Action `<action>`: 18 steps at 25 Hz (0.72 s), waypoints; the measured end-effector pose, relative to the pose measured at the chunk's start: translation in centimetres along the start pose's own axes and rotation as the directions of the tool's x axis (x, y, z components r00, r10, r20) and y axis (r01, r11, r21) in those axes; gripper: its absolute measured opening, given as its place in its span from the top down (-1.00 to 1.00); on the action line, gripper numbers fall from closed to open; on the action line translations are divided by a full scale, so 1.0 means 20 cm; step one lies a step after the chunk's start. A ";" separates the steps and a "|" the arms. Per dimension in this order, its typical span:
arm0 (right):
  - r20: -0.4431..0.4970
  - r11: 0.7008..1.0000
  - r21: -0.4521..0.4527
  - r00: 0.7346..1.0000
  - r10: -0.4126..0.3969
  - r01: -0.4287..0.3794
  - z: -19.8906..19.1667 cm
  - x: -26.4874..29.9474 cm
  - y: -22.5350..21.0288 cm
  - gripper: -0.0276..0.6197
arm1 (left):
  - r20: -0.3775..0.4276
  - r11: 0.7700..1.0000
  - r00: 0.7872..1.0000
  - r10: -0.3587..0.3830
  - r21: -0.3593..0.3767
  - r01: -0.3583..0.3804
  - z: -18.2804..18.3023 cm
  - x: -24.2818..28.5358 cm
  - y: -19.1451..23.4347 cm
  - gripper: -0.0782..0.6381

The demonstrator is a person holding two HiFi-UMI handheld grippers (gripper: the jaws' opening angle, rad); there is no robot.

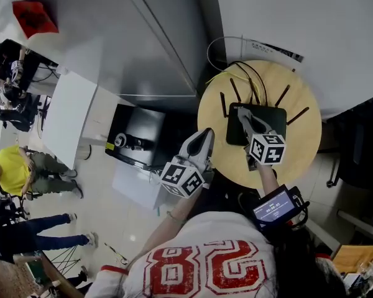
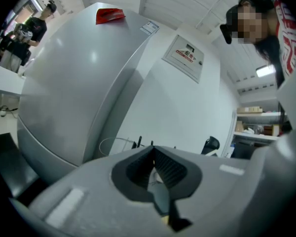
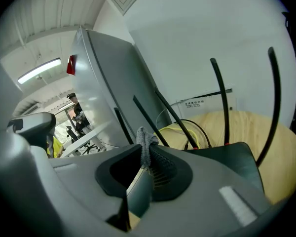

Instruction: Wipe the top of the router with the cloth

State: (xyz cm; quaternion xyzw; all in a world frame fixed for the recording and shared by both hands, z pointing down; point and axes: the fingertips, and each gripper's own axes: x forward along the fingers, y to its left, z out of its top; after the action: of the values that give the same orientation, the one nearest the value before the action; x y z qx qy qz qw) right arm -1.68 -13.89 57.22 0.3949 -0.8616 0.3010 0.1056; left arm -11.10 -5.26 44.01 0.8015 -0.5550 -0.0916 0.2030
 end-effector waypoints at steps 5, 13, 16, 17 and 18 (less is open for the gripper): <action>-0.110 0.999 -0.034 0.994 -0.022 0.018 -0.02 0.24 -0.08 0.79 | 0.009 1.000 1.000 -0.008 0.009 0.008 0.09 0.09 0.12 0.79; -0.236 0.995 -0.101 0.971 -0.023 -0.001 -0.14 0.43 -0.05 0.79 | 0.006 1.000 1.000 0.018 -0.022 -0.018 0.11 0.12 0.26 0.79; -0.237 0.995 -0.099 0.970 -0.050 0.027 -0.16 0.39 -0.10 0.79 | 0.003 0.999 1.000 0.014 -0.030 -0.014 0.10 0.15 0.26 0.79; -0.231 0.995 -0.090 0.971 -0.060 0.040 -0.16 0.37 -0.12 0.79 | 0.000 0.999 1.000 0.009 -0.033 -0.009 0.10 0.16 0.26 0.79; -0.225 0.995 -0.081 0.972 -0.073 0.056 -0.16 0.35 -0.15 0.79 | -0.004 0.999 1.000 0.003 -0.037 -0.003 0.09 0.17 0.25 0.79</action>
State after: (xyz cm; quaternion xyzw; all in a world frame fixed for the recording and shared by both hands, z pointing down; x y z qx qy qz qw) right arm -4.29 -17.85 64.03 0.3813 -0.8412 0.3083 0.2280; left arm -14.83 -10.34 44.76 0.7969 -0.5541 -0.1000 0.2190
